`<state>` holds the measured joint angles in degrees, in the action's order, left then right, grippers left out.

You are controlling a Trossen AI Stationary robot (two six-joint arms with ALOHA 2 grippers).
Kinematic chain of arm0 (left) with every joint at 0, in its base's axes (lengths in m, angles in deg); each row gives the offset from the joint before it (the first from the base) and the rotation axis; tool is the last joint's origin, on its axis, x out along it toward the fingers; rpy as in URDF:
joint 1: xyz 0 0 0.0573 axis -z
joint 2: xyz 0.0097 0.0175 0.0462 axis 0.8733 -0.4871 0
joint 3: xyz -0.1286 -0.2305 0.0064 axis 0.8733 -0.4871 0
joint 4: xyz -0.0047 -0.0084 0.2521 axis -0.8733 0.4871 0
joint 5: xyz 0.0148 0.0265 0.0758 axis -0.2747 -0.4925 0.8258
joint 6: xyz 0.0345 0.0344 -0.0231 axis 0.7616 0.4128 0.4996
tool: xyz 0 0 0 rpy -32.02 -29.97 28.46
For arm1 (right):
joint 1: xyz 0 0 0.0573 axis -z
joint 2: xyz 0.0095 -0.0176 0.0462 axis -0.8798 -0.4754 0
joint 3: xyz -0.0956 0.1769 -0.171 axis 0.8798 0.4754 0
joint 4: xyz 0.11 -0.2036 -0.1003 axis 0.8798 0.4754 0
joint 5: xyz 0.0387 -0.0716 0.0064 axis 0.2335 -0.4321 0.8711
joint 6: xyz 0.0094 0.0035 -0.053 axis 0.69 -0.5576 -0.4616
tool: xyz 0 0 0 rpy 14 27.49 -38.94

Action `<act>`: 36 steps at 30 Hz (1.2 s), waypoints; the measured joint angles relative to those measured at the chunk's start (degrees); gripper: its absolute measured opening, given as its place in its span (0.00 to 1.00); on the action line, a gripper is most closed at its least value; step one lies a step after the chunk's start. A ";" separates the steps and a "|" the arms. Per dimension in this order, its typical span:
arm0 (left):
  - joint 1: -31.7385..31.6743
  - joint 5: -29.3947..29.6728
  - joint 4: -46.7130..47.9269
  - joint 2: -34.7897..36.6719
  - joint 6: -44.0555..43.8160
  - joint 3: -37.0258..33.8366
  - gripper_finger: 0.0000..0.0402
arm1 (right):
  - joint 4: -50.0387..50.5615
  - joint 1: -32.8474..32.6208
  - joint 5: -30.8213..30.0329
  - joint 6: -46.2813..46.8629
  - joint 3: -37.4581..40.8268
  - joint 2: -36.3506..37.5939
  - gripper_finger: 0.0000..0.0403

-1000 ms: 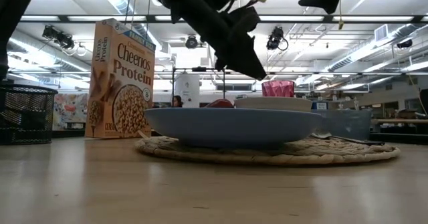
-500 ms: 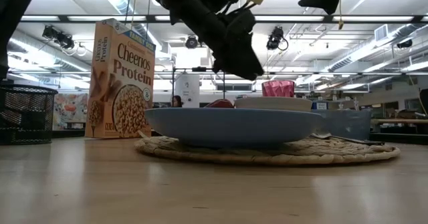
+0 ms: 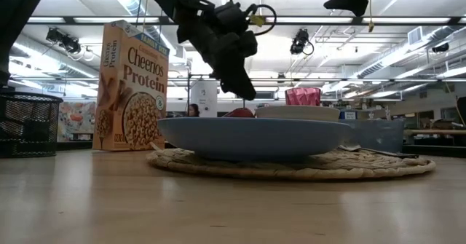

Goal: Arrange a breakfast setting
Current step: Adjust the apple

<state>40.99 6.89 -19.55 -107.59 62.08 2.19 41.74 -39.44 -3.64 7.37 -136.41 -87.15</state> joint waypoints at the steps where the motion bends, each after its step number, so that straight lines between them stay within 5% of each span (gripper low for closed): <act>1: -0.26 -0.05 -0.08 -0.08 0.49 -0.02 0.36 | -0.03 0.00 0.00 0.00 0.00 -0.05 0.93; 21: -1.10 2.93 2.98 -1.38 -1.34 0.04 0.36 | -0.92 0.00 -0.66 0.50 -0.02 -0.87 0.93; 36: 0.39 2.34 -5.13 -4.10 -5.68 0.04 0.36 | -0.90 0.00 -0.85 1.55 -0.02 -0.84 0.93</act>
<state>41.38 9.23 -24.67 -111.70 56.40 2.23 40.83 -39.44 -4.49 8.92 -136.43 -88.00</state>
